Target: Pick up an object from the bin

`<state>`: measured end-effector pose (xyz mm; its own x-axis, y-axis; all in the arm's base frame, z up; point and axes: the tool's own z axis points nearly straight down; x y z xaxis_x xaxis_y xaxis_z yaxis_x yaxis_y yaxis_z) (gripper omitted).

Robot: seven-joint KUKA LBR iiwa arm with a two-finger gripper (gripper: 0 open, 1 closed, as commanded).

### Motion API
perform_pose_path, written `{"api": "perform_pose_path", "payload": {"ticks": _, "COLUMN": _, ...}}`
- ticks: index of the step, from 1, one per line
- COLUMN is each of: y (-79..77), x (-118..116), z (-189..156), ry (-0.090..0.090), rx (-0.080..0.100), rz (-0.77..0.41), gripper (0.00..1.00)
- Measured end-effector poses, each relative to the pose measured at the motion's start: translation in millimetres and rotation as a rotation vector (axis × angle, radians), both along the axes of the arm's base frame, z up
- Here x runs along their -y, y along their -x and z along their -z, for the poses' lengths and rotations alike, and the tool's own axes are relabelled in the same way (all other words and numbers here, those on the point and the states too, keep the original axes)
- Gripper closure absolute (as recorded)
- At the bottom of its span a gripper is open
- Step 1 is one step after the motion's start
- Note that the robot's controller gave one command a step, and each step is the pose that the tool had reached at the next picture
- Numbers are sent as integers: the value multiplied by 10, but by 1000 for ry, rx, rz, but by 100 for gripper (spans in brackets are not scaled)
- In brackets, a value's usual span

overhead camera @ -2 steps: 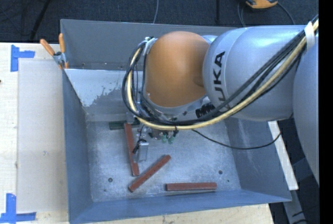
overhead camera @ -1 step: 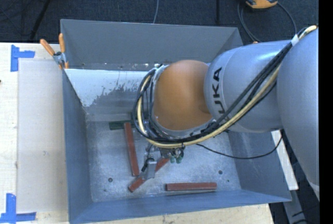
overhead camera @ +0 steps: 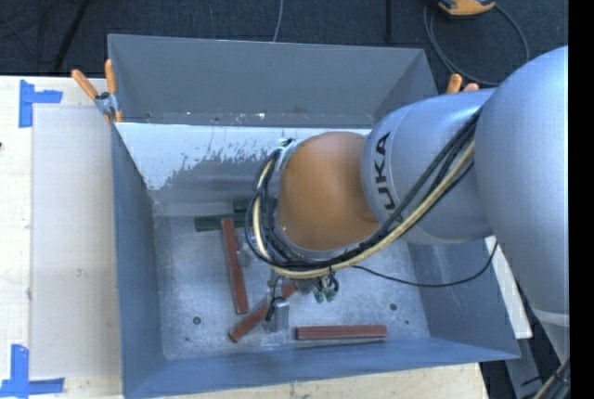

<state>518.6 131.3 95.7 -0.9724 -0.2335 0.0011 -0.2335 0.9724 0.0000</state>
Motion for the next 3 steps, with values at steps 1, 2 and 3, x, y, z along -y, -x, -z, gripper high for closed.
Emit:
{"api": "perform_pose_path", "payload": {"ticks": 1, "y": 316, "x": -242, "z": 210, "ry": -3, "rx": -1, "rz": -465, "gripper": 100}}
{"api": "perform_pose_path", "payload": {"ticks": 2, "y": 301, "x": -229, "z": 210, "ry": -2, "rx": 4, "rz": -462, "gripper": 0}}
{"api": "perform_pose_path", "payload": {"ticks": 3, "y": 301, "x": -230, "z": 209, "ry": -2, "rx": 4, "rz": -462, "gripper": 0}}
